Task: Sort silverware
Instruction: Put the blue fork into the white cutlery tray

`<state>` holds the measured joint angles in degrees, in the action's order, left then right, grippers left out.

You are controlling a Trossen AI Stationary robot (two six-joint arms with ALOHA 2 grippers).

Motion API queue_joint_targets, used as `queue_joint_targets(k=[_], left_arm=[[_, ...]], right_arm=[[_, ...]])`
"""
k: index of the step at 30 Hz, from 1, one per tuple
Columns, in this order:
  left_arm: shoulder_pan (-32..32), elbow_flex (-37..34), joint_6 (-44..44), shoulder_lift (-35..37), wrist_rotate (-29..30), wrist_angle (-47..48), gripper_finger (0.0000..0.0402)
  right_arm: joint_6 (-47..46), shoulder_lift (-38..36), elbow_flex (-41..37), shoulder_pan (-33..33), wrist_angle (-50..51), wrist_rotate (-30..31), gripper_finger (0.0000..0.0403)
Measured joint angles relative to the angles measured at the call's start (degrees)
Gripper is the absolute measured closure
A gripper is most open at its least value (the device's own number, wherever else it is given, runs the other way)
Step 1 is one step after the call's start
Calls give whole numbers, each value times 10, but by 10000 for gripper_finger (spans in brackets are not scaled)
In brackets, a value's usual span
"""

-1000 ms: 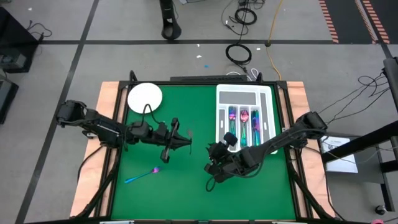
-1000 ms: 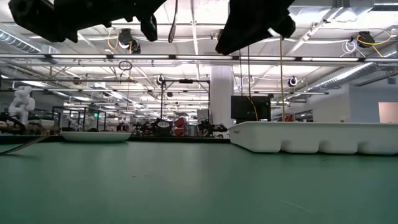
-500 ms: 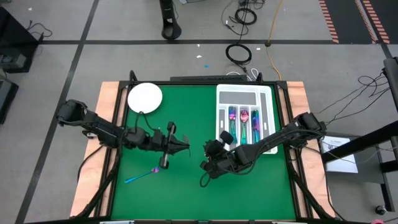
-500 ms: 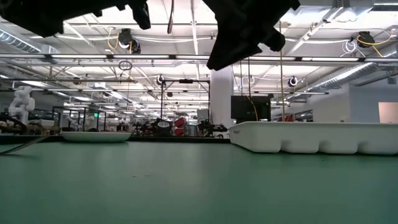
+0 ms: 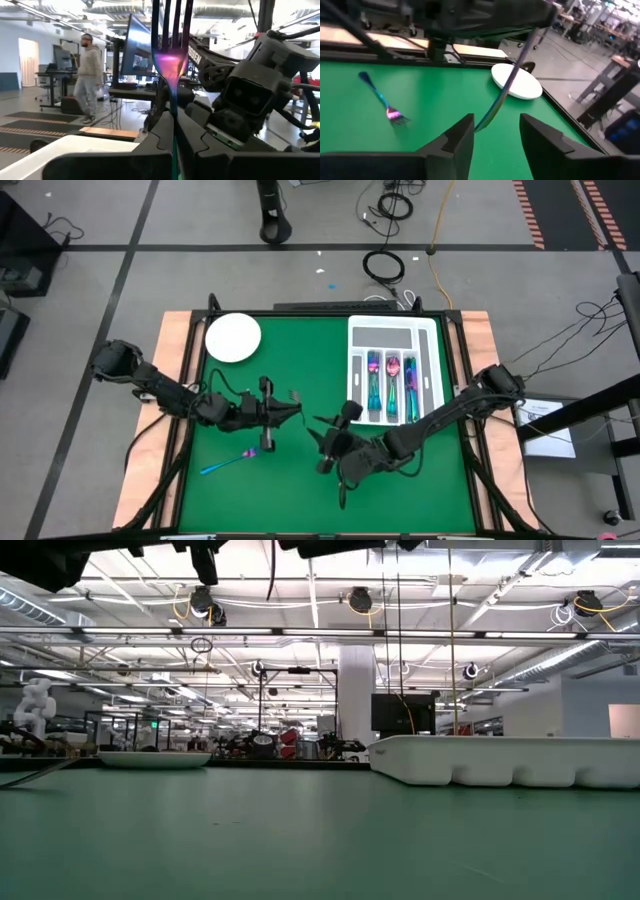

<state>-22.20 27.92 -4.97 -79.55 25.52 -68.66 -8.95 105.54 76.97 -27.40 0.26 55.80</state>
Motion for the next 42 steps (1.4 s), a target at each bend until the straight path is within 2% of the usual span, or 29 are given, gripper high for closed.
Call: queue_joint_targets(k=[3, 9, 16, 21, 30, 36, 42], left_arm=[[0, 0, 1, 0, 0, 3, 401], [0, 0, 25, 0, 17, 1, 401], [2, 6, 30, -19, 26, -5, 401], [11, 9, 31, -42, 25, -25, 401], [12, 12, 31, -56, 20, -50, 401], [12, 12, 31, -56, 20, -51, 401], [12, 12, 29, -56, 20, -46, 383]], right_arm=[[9, 0, 0, -6, -5, 5, 242], [-20, 0, 0, 6, -49, 57, 232], [-43, 4, 0, 23, -65, 51, 232], [-25, 5, 0, 26, -93, 23, 231], [-28, 6, 0, 35, -97, 26, 234], [-46, 6, 0, 45, -99, 25, 280], [-58, 6, 0, 45, -97, 22, 384]])
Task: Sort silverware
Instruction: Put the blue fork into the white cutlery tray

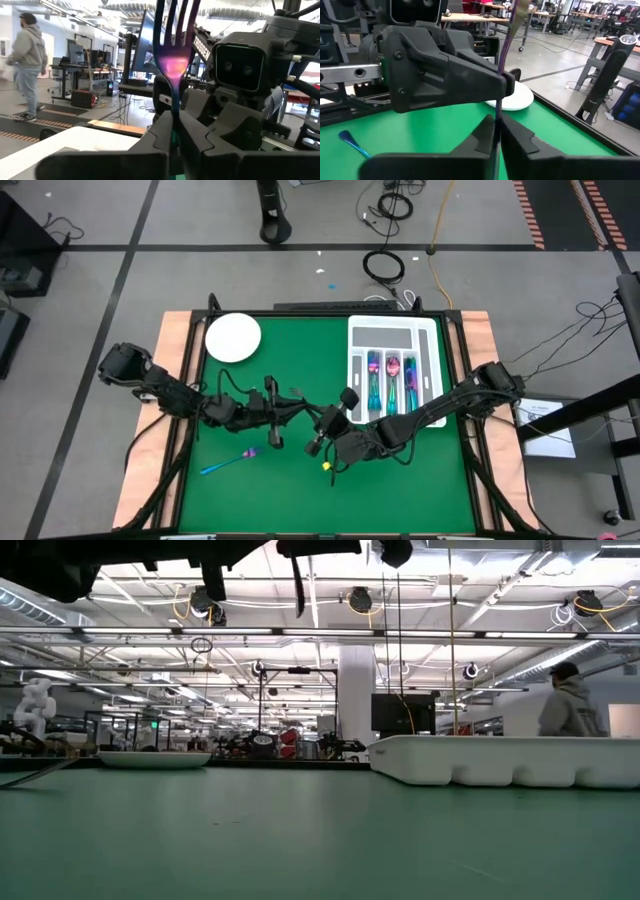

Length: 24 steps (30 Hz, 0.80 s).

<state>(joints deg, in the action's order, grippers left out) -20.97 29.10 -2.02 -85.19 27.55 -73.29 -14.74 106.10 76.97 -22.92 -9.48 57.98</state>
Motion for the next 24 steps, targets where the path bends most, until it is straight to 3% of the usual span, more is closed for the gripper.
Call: queue_joint_targets(k=[8, 12, 16, 19, 24], left_arm=[[8, 0, -18, 0, -1, 45, 313], [2, -2, -76, 11, 32, 50, 284], [-10, -7, -117, 37, 71, 48, 273], [-16, -14, -137, 63, 73, 51, 272], [-18, -14, -153, 103, 73, 53, 272]], right_arm=[[-6, -13, 0, -6, 37, -8, 400], [-81, -75, 0, -8, 179, -10, 401], [-235, -133, -10, -7, 379, -8, 402], [-345, -175, -68, 4, 443, -11, 402], [-485, -269, -234, 44, 395, -78, 402]])
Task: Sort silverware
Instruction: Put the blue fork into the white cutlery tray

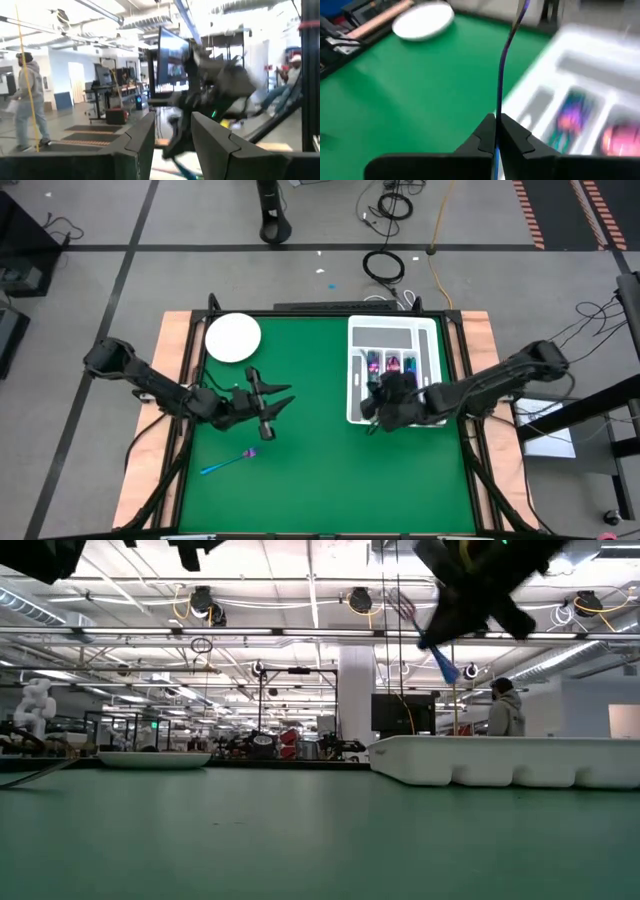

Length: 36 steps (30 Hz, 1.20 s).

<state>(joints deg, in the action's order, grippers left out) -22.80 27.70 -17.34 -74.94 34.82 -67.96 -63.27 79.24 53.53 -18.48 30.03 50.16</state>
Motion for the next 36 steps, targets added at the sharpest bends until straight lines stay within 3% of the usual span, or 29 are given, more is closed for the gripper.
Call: queue_joint_targets(k=[6, 9, 12, 26, 32, 36], left_arm=[[0, 0, -28, 37, 0, -3, 272], [4, 0, -55, 54, 1, -2, 272], [7, 0, -77, 72, 13, 12, 272], [7, 0, -102, 106, 20, 89, 272], [10, 0, -136, 108, 56, 109, 272], [10, 0, -130, 144, 50, 145, 272]], right_arm=[[-5, -122, -182, 107, -199, -178, 403], [4, -149, -244, 165, -287, -255, 403], [-13, -150, -278, 197, -311, -304, 403], [-66, -70, -289, 222, -326, -343, 403], [-70, -41, -289, 223, -336, -351, 403], [-71, -33, -289, 226, -336, -354, 403]])
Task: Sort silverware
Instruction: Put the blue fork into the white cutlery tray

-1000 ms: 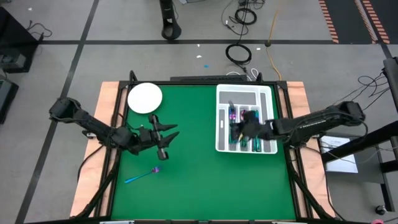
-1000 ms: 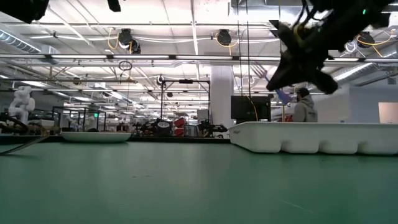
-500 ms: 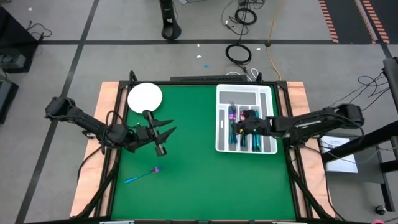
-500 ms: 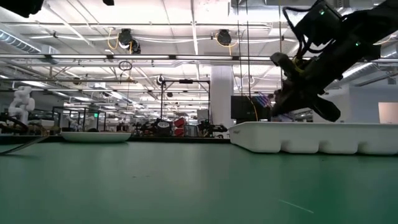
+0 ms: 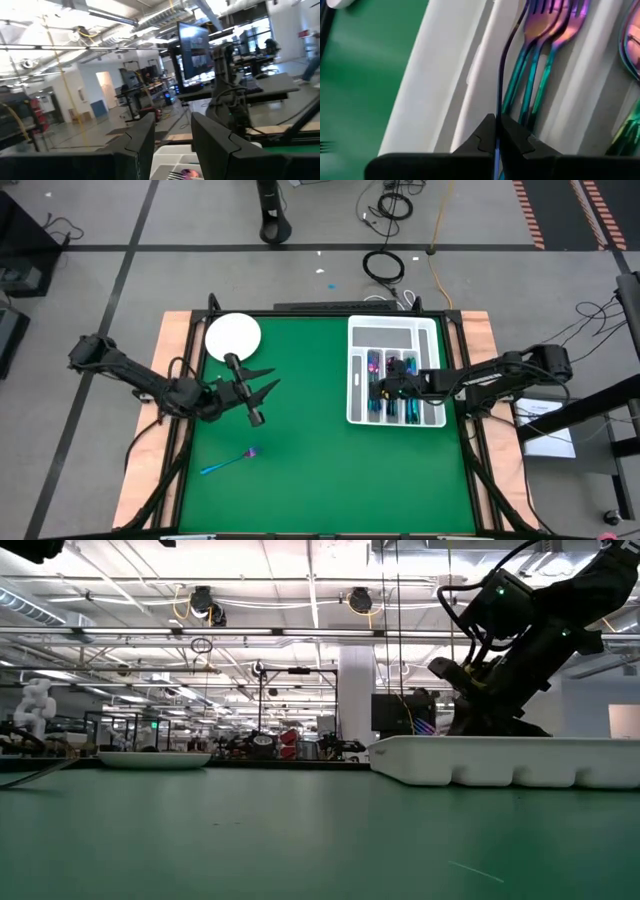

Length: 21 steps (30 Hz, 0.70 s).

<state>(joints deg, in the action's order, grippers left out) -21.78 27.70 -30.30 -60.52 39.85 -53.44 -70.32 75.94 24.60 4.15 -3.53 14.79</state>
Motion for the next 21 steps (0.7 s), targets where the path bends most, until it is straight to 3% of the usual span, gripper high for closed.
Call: queue_joint_targets(k=[8, 21], left_arm=[[0, 0, 60, 67, -13, 113, 272], [0, 0, 60, 67, -21, 120, 272]], right_arm=[[-3, 0, 0, 0, -1, -1, 403], [9, 0, 0, 1, -19, 5, 384]])
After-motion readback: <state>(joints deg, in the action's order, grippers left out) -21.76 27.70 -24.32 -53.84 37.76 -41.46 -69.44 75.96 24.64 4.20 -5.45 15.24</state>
